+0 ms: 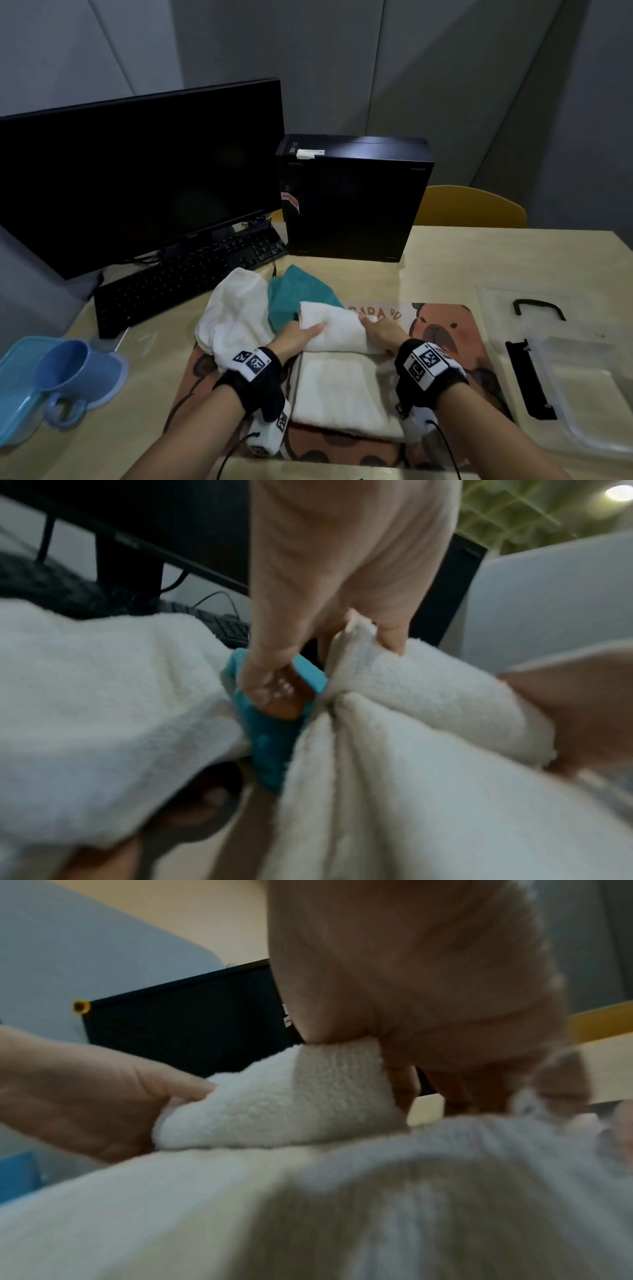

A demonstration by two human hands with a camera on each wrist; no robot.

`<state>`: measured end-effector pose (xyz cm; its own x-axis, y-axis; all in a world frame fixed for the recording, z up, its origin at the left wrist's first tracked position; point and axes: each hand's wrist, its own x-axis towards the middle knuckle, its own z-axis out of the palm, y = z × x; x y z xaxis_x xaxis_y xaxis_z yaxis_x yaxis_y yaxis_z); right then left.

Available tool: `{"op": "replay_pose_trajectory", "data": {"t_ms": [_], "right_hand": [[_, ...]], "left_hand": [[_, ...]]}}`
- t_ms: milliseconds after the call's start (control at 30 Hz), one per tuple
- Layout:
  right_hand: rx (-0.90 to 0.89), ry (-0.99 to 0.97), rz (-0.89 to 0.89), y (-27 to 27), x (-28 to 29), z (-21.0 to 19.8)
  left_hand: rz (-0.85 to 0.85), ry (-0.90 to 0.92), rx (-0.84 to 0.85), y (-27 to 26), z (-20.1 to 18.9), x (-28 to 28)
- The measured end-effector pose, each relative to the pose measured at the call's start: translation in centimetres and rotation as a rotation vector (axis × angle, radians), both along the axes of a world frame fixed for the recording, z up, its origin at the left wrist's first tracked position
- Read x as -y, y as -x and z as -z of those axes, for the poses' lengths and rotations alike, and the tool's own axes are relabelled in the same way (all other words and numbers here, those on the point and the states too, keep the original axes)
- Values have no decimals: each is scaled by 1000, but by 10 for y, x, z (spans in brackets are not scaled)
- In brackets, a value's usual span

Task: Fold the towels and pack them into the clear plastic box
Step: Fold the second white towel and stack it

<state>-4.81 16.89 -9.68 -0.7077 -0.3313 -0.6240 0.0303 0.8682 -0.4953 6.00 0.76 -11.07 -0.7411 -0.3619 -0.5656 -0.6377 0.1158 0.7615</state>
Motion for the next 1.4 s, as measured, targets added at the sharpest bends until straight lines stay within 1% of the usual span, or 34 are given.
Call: {"op": "replay_pose_trajectory", "data": {"t_ms": [33,100,167,200,233,300,333,400,433,467,500,533,567,600,633,700,767,833,867,900,933,967,1000,1067,1100,1133,1200,1267,1367,1400], "right_hand": [[59,10,12,2,1,-1],[154,18,49,6,2,0],[175,34,94,9,0,-1],[162,84,130,12,-1,0],[151,184,194,16,-4,-2],[133,461,362,22,-13,-6],[74,579,414,25,-18,-11],[-131,732,445,32,-31,-21],[-210,786,453,36,-37,-24],[-251,817,466,39,-43,-25],[-266,782,470,43,-48,-20],[-270,692,461,49,-54,-11],[-256,533,439,54,-60,1],[-213,367,401,59,-66,16],[-161,241,361,62,-71,29],[-130,141,320,65,-77,43],[-144,116,322,65,-80,44],[-167,130,349,64,-80,42],[-220,135,356,63,-78,39],[-310,116,341,62,-76,37],[-404,102,290,60,-73,36],[-446,94,201,59,-69,33],[-438,77,71,57,-64,32],[-308,-29,-224,55,-58,38],[-247,-91,-326,55,-58,44],[-216,-126,-383,56,-60,49],[-196,-134,-395,60,-62,54],[-209,-106,-372,62,-63,49],[-315,-80,-261,64,-60,42],[-301,-81,-224,66,-60,38]], "left_hand": [[-8,-37,54,5,2,2],[-18,-76,73,13,-3,4],[-8,-73,18,18,-12,5],[-14,-81,-35,21,-19,4],[-29,-103,-98,23,-28,3],[-55,-189,-231,31,-43,-2],[-62,-228,-295,37,-48,-5],[-47,-260,-385,54,-49,-11],[-34,-259,-404,64,-47,-16],[-23,-249,-398,74,-40,-22],[-8,-234,-368,82,-32,-28],[7,-213,-312,90,-21,-33],[29,-181,-235,95,-10,-38],[55,-138,-146,100,1,-42],[81,-89,-69,103,10,-45],[117,-3,20,111,20,-45],[171,90,76,116,21,-41],[229,182,139,119,23,-38],[249,217,163,119,24,-37],[268,247,171,119,26,-37],[279,267,182,118,28,-38],[286,281,175,118,30,-39],[285,285,174,119,32,-39],[283,276,196,120,33,-39],[293,273,207,122,32,-39],[311,269,221,122,32,-39],[348,255,239,123,31,-38],[391,202,222,122,28,-38],[413,36,102,117,14,-43],[410,-20,69,115,10,-45]]}}
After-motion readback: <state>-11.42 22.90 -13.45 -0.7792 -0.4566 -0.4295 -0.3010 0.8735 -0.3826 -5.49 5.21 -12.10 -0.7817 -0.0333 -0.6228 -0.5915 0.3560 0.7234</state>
